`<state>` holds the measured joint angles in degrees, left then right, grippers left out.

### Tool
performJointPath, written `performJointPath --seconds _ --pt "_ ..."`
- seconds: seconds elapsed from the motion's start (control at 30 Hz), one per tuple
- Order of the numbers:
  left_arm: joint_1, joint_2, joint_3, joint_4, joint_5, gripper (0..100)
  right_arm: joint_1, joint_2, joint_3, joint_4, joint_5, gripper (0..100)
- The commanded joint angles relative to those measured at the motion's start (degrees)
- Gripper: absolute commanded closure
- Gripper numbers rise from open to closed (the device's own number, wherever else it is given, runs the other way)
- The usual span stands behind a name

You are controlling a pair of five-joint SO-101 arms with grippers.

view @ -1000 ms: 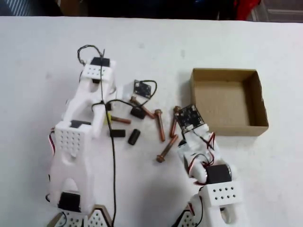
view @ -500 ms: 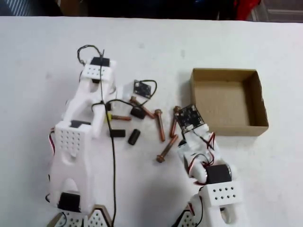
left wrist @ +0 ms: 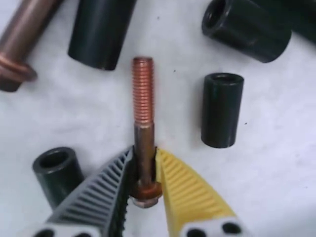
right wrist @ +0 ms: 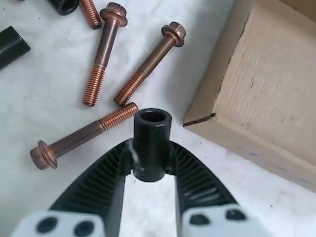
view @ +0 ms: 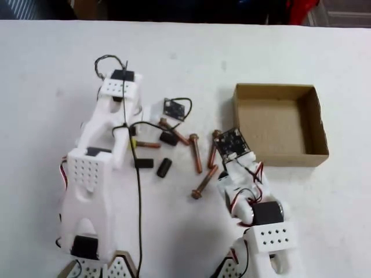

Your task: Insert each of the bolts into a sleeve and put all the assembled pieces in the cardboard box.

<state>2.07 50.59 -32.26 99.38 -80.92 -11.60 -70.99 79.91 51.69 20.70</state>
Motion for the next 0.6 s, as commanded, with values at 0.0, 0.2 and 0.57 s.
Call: performJointPath --seconds 0.0,0.2,0.57 --pt "-1.1 0.7 0.2 2.5 0.6 98 -0.1 -0.9 -0.5 -1.4 -0.2 98.1" --pt "-0.7 0.5 0.1 2.5 0.6 98 -0.1 -0.9 -0.4 -1.4 -0.2 98.1" --pt "-1.0 -10.4 3.3 2.8 0.6 98 -0.1 -0.9 -0.1 -1.4 -0.1 98.1"
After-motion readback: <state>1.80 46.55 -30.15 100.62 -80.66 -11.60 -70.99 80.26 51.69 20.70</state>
